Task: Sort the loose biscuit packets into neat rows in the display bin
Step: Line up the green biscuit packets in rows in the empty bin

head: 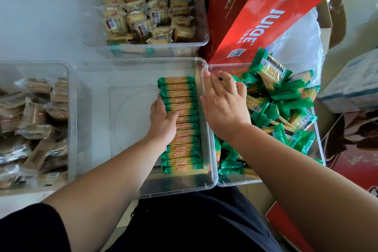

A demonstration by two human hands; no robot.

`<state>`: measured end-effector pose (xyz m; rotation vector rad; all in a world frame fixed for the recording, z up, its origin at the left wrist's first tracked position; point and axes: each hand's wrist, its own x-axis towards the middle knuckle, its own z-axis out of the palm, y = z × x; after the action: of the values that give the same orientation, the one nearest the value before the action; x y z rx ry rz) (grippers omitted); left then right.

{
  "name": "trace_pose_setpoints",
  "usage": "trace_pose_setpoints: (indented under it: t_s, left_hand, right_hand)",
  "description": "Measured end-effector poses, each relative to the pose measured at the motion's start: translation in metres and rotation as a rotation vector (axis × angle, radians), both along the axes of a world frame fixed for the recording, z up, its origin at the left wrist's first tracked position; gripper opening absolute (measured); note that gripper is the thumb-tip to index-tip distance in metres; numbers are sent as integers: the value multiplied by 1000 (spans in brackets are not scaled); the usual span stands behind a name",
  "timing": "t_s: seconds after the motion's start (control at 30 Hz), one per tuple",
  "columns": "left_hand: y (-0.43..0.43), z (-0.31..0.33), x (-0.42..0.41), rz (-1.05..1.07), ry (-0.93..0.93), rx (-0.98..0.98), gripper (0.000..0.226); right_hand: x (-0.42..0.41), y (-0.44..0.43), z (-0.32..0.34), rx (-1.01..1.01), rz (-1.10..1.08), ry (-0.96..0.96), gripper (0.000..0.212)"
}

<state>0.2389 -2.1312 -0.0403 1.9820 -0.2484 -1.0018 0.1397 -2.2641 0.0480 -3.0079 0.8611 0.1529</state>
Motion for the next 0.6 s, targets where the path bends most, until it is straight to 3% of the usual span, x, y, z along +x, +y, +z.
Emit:
trace_pose_setpoints:
  t_s: [0.1, 0.17, 0.27, 0.37, 0.5, 0.6]
  left_hand:
    - [18, 6, 0, -17, -76, 160, 68]
    - [36, 11, 0, 4, -2, 288, 86]
    - [56, 24, 0, -3, 316, 375, 69]
    - [55, 33, -5, 42, 507, 306, 53]
    - [39, 36, -12, 89, 565, 248, 29]
    - [36, 37, -17, 56, 515, 280, 26]
  right_hand:
    - [0, -2, 3, 6, 4, 28, 60]
    - [0, -1, 5, 17, -5, 47, 61]
    - [1, 1, 8, 40, -11, 73, 62]
    - [2, 2, 9, 49, -17, 94, 62]
    - [2, 3, 8, 54, -21, 102, 62]
    - [4, 4, 7, 68, -31, 96, 62]
